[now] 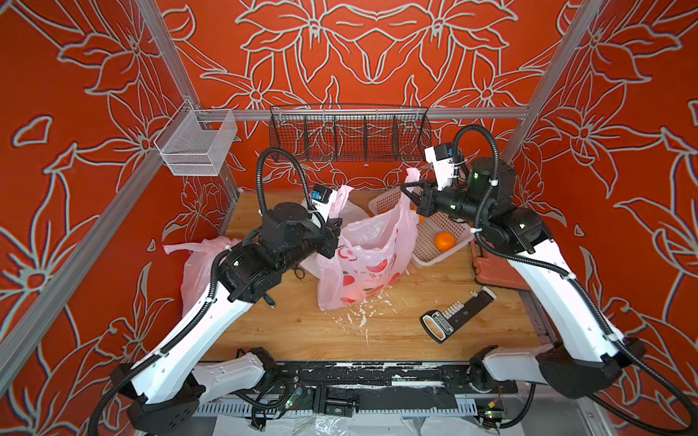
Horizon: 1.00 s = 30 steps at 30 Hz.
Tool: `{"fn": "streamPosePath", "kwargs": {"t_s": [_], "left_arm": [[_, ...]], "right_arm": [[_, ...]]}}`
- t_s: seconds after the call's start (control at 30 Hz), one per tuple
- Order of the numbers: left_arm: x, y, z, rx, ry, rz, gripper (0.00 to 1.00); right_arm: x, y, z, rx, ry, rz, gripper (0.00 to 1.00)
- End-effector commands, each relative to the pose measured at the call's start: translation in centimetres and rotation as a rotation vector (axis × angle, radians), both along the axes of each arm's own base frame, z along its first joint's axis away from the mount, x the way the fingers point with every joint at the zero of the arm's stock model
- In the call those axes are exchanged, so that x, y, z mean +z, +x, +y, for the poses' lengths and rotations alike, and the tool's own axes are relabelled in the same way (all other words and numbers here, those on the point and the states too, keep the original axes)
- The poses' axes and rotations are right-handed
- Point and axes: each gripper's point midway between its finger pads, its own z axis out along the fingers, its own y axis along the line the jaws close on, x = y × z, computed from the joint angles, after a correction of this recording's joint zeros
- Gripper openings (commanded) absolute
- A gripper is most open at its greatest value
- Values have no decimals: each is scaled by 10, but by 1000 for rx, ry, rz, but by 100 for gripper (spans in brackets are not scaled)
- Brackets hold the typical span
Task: Place the oranges into plastic bags & tie knots
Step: Adjust the plastic bag at the center of the board.
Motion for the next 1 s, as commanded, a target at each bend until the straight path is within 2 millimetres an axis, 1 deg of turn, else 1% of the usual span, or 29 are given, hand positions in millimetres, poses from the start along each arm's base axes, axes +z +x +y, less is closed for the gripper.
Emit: {"fn": "streamPosePath", "kwargs": {"t_s": [0.0,0.1,0.23,0.33,0.4,0.43,0.47,0.5,0.53,0.57,0.67,0.77,0.8,0.87,0.97], "left_arm": [[7,15,-6,-71,-132,63,0],[8,29,-4,-115,-212,108,0],[16,36,-3,-152,-248,105,0],[18,41,5,-153,-267,111,0],[12,47,11,-141,-276,137,0],[7,51,14,-136,-278,155,0],[1,54,17,-137,-283,174,0],[-3,57,19,-142,-291,189,0],[-9,60,21,-146,-296,205,0],[-16,64,23,-151,-296,220,0],[-35,76,31,-136,-304,257,0],[-50,85,39,-116,-311,287,0],[-52,87,41,-112,-310,289,0],[-56,89,45,-99,-311,293,0],[-59,91,49,-91,-311,296,0]], "right_arm": [[1,-24,2,87,3,-4,0],[7,-36,-1,107,-1,-19,0],[18,-50,-4,132,-2,-39,0],[19,-56,-5,146,-6,-35,0],[14,-55,-3,154,-15,-24,0],[10,-53,-2,155,-24,-21,10],[5,-49,-2,150,-37,-16,28],[1,-46,-1,147,-50,-19,40],[-5,-42,-1,143,-68,-28,50],[-11,-38,-2,133,-88,-42,57],[-33,-32,-3,138,-165,-83,63],[-49,-32,-1,160,-192,-111,66],[-50,-33,-2,158,-191,-122,68],[-54,-34,-3,161,-187,-155,77],[-58,-46,5,245,-168,-189,82]]}}
